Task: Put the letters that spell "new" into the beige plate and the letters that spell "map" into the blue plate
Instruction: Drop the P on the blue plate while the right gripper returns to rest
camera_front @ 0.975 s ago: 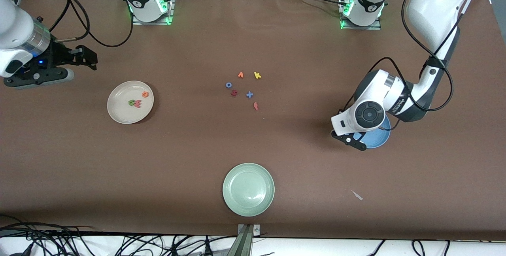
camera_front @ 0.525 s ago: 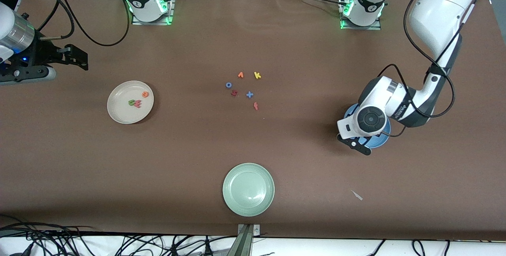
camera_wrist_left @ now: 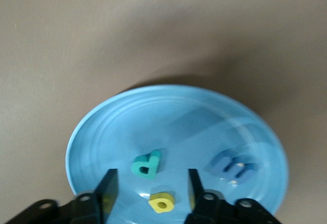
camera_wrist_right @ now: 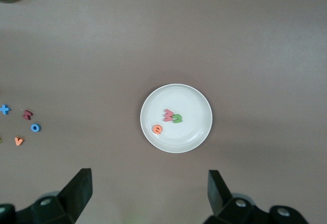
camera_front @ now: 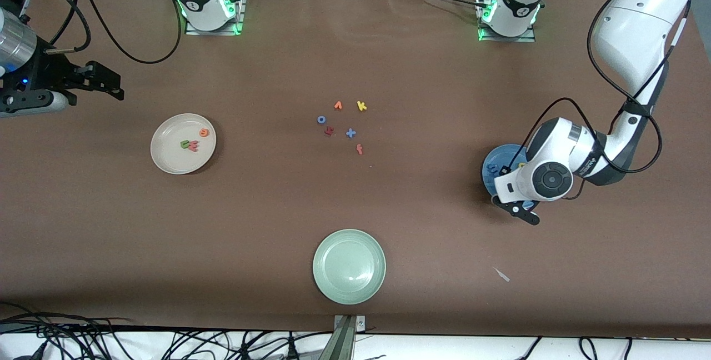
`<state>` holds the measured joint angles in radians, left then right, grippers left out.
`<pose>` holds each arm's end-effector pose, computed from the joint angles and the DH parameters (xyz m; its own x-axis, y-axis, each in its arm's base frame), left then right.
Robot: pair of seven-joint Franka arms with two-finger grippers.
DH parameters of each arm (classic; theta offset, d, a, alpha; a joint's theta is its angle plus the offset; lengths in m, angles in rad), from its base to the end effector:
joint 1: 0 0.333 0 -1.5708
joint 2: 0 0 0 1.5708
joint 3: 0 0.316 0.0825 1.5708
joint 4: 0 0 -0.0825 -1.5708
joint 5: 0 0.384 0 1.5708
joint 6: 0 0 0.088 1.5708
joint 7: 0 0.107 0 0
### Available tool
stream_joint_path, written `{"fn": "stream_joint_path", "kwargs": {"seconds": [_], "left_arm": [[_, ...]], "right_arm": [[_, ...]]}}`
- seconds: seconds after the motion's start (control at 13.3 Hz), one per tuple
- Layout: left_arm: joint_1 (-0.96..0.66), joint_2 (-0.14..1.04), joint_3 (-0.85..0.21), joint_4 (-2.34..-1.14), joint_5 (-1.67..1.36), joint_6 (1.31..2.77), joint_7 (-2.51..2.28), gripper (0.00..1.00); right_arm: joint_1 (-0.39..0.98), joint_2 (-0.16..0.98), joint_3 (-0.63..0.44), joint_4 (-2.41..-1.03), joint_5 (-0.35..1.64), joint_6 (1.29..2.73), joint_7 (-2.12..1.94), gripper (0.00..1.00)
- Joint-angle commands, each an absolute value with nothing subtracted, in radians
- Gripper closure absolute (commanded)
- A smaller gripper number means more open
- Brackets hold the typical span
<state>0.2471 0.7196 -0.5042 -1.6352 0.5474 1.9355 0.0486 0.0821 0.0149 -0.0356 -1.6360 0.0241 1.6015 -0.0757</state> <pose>0.6458 -0.0975 0.2139 0.8263 -0.4694 -0.3113 -0.5160 -0.8524 -0.0844 0.5585 0.0286 0.5881 0.9915 0.1211 -0.0475 0.1199 -0.9924 -0.0272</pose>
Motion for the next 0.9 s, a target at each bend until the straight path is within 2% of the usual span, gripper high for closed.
{"fn": "stream_joint_path", "kwargs": {"seconds": [0.0, 0.07, 0.45, 0.67, 0.82], "left_arm": [[0.245, 0.619, -0.538, -1.629, 0.526, 1.875, 0.061, 0.00], [0.247, 0.586, -0.541, -1.615, 0.528, 1.875, 0.060, 0.00], [0.256, 0.569, -0.604, -1.430, 0.516, 1.844, 0.060, 0.00], [0.297, 0.532, -0.604, -1.297, 0.347, 1.726, 0.058, 0.00], [0.359, 0.512, -0.609, -1.258, 0.316, 1.681, 0.061, 0.00]], "right_arm": [[0.069, -0.014, -0.021, -1.657, 0.015, 1.600, -0.074, 0.00], [0.069, -0.014, -0.021, -1.657, 0.005, 1.585, -0.074, 0.00], [0.066, -0.015, -0.018, -1.654, -0.031, 1.565, -0.075, 0.00], [0.045, -0.015, -0.018, -1.654, -0.028, 1.563, -0.071, 0.00], [0.044, -0.015, -0.018, -1.654, -0.031, 1.559, -0.072, 0.00]]}}
